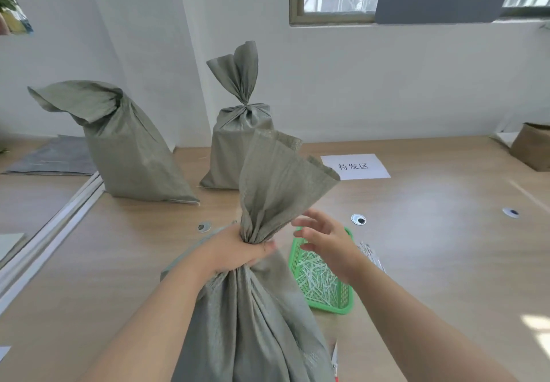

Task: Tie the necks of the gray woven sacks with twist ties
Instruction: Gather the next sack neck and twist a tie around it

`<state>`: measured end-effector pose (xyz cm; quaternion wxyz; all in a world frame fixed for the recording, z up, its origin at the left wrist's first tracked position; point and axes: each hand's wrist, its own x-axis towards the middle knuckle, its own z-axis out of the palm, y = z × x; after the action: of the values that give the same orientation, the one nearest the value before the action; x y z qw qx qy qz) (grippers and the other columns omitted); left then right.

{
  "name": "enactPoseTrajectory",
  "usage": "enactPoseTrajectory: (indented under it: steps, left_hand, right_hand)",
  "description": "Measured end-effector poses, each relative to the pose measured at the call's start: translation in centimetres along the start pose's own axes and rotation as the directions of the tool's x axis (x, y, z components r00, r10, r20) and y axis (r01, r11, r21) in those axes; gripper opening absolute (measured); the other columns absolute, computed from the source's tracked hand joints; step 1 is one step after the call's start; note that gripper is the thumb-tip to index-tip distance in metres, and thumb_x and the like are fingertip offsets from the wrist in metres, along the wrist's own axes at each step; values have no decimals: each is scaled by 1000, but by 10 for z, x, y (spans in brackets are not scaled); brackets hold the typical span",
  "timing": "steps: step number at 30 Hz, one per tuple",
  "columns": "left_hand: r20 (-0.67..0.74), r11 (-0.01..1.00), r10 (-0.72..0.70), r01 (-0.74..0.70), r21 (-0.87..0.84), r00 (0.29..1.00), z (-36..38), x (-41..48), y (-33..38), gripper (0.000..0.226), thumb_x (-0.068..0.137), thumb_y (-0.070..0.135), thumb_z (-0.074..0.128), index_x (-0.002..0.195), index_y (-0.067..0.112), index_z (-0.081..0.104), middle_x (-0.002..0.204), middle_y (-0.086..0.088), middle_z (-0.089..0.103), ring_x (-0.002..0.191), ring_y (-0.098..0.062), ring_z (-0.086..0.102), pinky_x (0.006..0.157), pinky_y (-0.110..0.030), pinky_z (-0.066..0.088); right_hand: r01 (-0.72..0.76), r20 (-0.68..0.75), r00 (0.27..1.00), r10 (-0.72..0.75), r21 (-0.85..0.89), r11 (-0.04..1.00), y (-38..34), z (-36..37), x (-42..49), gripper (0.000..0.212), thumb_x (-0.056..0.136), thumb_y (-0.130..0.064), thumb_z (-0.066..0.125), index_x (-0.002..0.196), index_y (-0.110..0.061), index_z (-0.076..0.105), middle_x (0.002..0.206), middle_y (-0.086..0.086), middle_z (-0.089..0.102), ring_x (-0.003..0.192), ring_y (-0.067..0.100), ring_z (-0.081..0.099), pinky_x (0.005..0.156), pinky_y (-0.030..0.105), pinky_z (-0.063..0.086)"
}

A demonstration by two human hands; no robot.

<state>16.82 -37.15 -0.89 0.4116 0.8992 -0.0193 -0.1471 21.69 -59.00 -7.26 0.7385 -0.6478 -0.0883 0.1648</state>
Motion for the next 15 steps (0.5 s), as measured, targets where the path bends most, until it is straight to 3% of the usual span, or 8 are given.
enactPoseTrajectory:
  steps: [4,7,11,13,15]
  left_hand:
    - [-1,999,-7,7,45,1000,4,14,9,53,92,45,63,50,21,42,44,10,45,40,1,41,51,-15,36]
    - [-7,1000,-18,19,21,1000,8,26,12,48,90,44,66,53,23,44,44,11,46,40,1,42,52,-18,36]
    - [16,999,-34,34,15,999,10,39,6,48,87,50,68,49,27,50,47,9,48,46,-5,45,61,-25,37]
    - [22,1000,-30,30,2,999,11,44,6,50,87,49,68,51,22,46,47,8,47,46,-7,44,61,-26,36]
    - [20,999,-35,35,-6,999,13,48,7,51,89,45,68,51,22,42,46,9,44,43,-5,42,59,-26,36]
  right_hand:
    - [-96,-329,940,86,-14,995,34,-56,2,33,87,-15,75,118,-18,66,112,12,72,87,16,67,76,32,50]
    - [-191,-495,860,126,-81,978,59,-93,2,30,87,-6,71,116,-9,65,98,15,72,77,18,62,68,29,47]
    - [-394,-590,791,160,-291,872,98,-134,-1,34,82,-10,72,116,-11,68,89,1,69,81,20,65,76,31,50]
    - [-501,-601,776,191,-404,765,115,-150,-3,35,82,-12,70,117,-13,68,89,-1,67,86,23,64,79,30,50]
    - [-578,-589,772,239,-495,648,132,-162,-4,37,83,-12,66,120,-13,65,94,1,65,86,22,60,72,26,47]
